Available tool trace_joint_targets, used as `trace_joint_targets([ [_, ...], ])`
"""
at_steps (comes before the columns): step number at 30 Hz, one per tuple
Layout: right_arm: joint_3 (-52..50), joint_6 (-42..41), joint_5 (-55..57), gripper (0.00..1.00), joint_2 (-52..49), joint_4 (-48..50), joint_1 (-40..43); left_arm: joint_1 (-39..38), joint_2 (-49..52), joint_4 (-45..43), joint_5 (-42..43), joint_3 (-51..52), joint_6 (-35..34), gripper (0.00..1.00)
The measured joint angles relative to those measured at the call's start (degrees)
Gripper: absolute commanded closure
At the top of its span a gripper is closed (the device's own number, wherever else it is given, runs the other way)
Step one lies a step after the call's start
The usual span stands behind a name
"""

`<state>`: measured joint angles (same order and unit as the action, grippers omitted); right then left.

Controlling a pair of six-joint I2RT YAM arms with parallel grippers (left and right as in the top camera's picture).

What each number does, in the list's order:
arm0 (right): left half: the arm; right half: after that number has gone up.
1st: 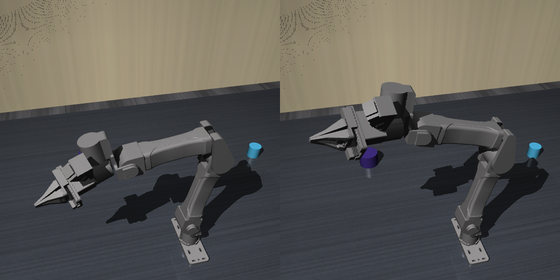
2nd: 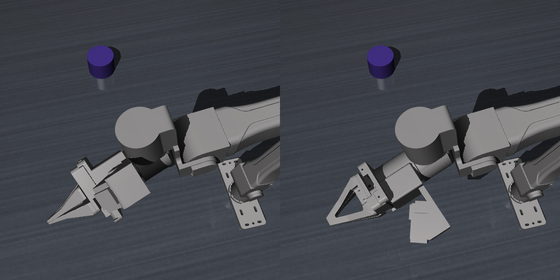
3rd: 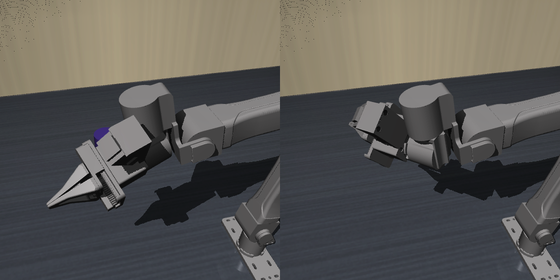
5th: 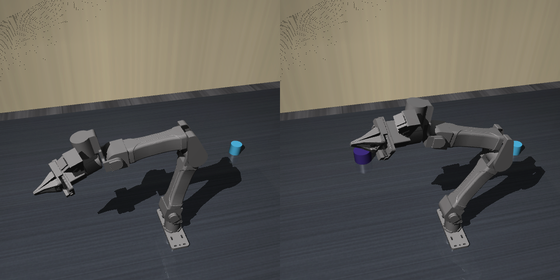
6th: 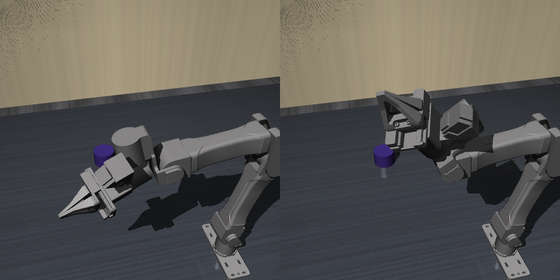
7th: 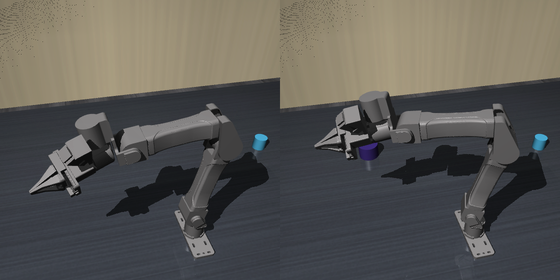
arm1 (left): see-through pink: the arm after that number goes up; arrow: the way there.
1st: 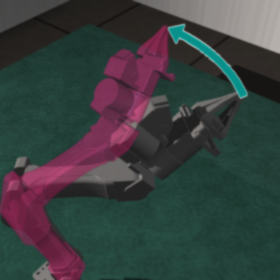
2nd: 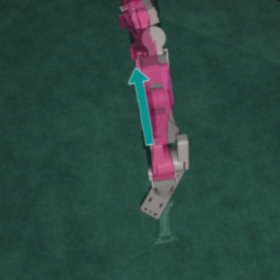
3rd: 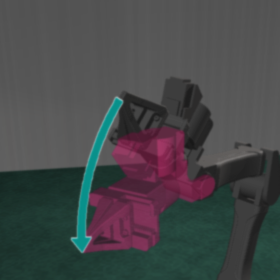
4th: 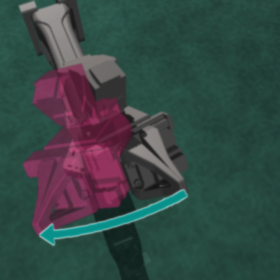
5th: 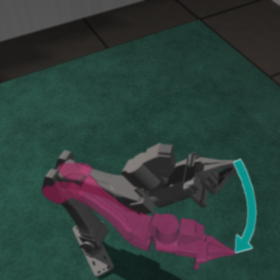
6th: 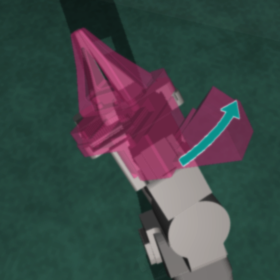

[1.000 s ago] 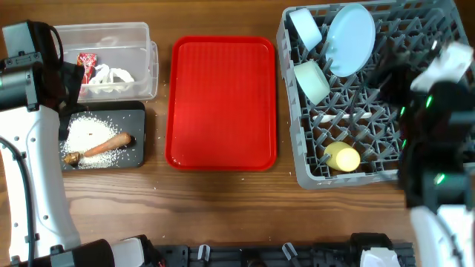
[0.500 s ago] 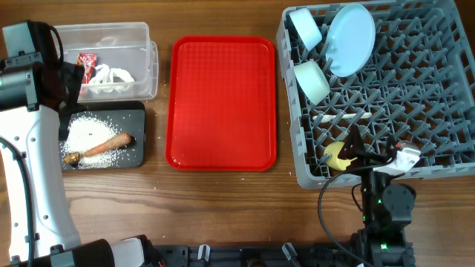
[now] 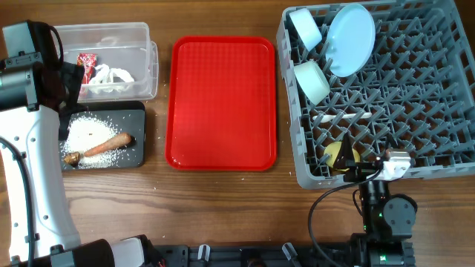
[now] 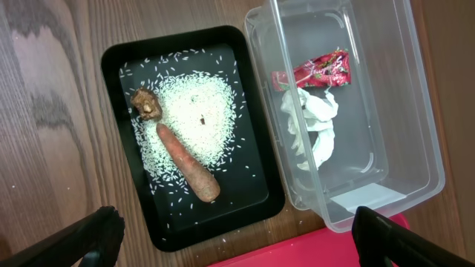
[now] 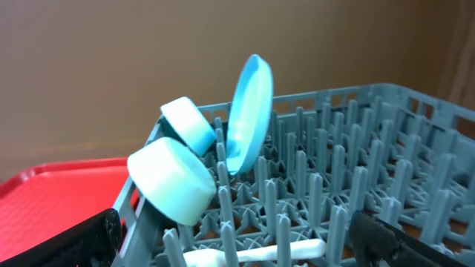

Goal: Sort waste into correct bins and load items into the dishwasher rack

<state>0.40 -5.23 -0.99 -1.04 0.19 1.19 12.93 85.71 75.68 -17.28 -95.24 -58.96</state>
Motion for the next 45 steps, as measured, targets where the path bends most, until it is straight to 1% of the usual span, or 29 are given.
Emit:
trace_joint_targets([
  [24,0.0,1.07,-1.99,0.0,0.0,-0.02,0.0,0.0,0.0,0.0,0.0,0.02,0.0,0.0],
  [28,0.0,1.07,-1.99,0.0,0.0,-0.02,0.0,0.0,-0.26,-1.09,-1.73,0.37,0.0,0.0],
  [30,0.0,1.07,-2.01,0.0,0.0,-0.13,0.0,-0.07,-2.47,-7.15,-2.43,4.02,0.42,0.0],
  [32,0.0,1.07,-2.01,0.0,-0.02,-0.17,0.0,-0.46,-6.82,-18.49,-2.34,11.04,3.39,0.0],
  [33,0.0,1.07,-2.01,0.0,0.0,-0.2,0.0,-0.94,-9.18,-23.91,-1.53,14.71,5.75,0.0],
  [36,0.0,1.07,-1.99,0.0,0.0,-0.2,0.0,-2.99,-18.16,-48.22,2.84,30.47,15.23,0.0],
  [38,0.0,1.07,-2.01,0.0,0.0,-0.2,0.0,-4.07,-23.04,-55.21,5.79,38.32,19.78,0.0],
  [39,0.0,1.07,-2.01,0.0,0.0,-0.17,0.0,-4.63,-27.34,-62.05,8.09,45.59,23.19,0.0],
  [41,0.0,1.07,-2.01,0.0,0.0,-0.22,0.0,-4.79,-34.05,-68.37,10.88,55.45,26.69,0.0],
  [45,0.0,1.07,-2.01,0.0,0.0,-0.22,0.0,-4.79,-44.96,-75.12,13.49,69.26,29.79,0.0],
])
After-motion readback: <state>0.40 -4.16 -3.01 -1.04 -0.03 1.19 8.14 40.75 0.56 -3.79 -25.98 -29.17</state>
